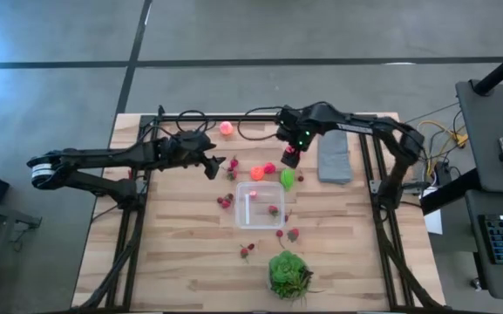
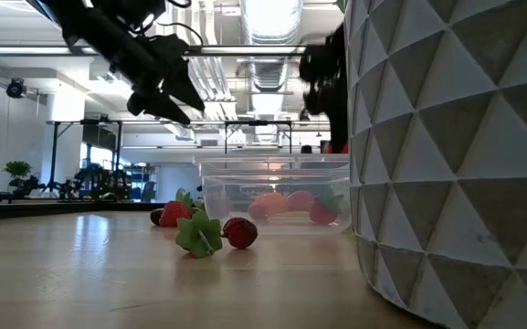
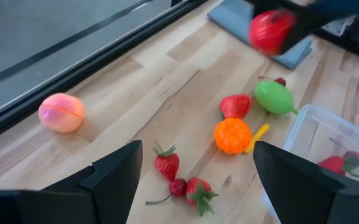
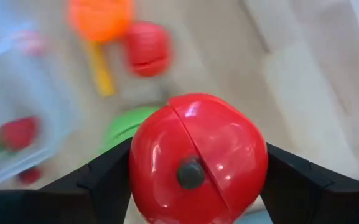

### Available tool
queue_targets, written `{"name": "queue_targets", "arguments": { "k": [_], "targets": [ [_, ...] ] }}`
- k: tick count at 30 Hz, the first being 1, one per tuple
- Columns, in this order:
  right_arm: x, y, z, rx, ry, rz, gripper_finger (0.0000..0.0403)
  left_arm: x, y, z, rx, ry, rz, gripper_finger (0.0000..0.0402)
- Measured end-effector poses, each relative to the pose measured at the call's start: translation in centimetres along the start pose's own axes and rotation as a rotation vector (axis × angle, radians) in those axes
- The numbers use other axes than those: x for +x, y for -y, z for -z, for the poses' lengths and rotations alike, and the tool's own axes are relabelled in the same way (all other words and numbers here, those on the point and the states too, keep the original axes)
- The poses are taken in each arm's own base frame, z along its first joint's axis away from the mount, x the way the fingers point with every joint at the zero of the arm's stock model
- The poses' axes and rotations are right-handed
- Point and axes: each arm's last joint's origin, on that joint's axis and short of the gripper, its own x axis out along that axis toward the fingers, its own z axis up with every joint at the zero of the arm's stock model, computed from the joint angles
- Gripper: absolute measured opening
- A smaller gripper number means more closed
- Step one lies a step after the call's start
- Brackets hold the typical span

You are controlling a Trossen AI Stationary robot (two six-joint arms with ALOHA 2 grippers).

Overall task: Pick and placing Produce into tupperware
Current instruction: Put the red apple into the transparent container, then put the pink peach into the transparent container

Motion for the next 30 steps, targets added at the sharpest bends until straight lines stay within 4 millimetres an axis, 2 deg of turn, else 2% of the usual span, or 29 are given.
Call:
{"name": "queue_targets", "arguments": {
  "k": [5,8,11,15,20,23,26,30],
  "targets": [
    [-2.3,-5.5,1.8,-0.139,0.058,-0.045,0.0281,0.0,0.0,0.1,0.002,-0.008,-0.008,0.0293],
    [-2.3,-8.7,2.3,-0.212,0.12,-0.08,0.0286,0.0,-0.1,0.1,0.002,-0.007,-0.015,0.0293],
    [-1.6,-11.0,1.6,-0.238,0.214,-0.109,0.029,0.0,-0.1,0.1,0.002,-0.001,-0.034,0.0293],
    [-0.1,-12.1,0.8,-0.216,0.234,-0.129,0.029,0.0,-0.2,0.1,0.002,0.001,-0.042,0.0293],
    [2.1,-12.6,1.3,-0.23,0.143,-0.106,0.0291,-0.2,-0.4,0.6,0.0,-0.042,-0.065,0.0293],
    [3.2,-13.0,1.4,-0.231,0.122,-0.081,0.0299,-0.2,-0.6,1.3,-0.062,-0.109,-0.093,0.0293],
    [3.6,-13.7,1.6,-0.245,0.146,0.017,0.0314,-0.3,-0.8,1.9,-0.137,-0.166,-0.125,0.0293],
    [3.5,-14.4,2.1,-0.28,0.173,0.147,0.0337,-0.4,-1.0,2.2,-0.138,-0.196,-0.139,0.0293]
  ]
}}
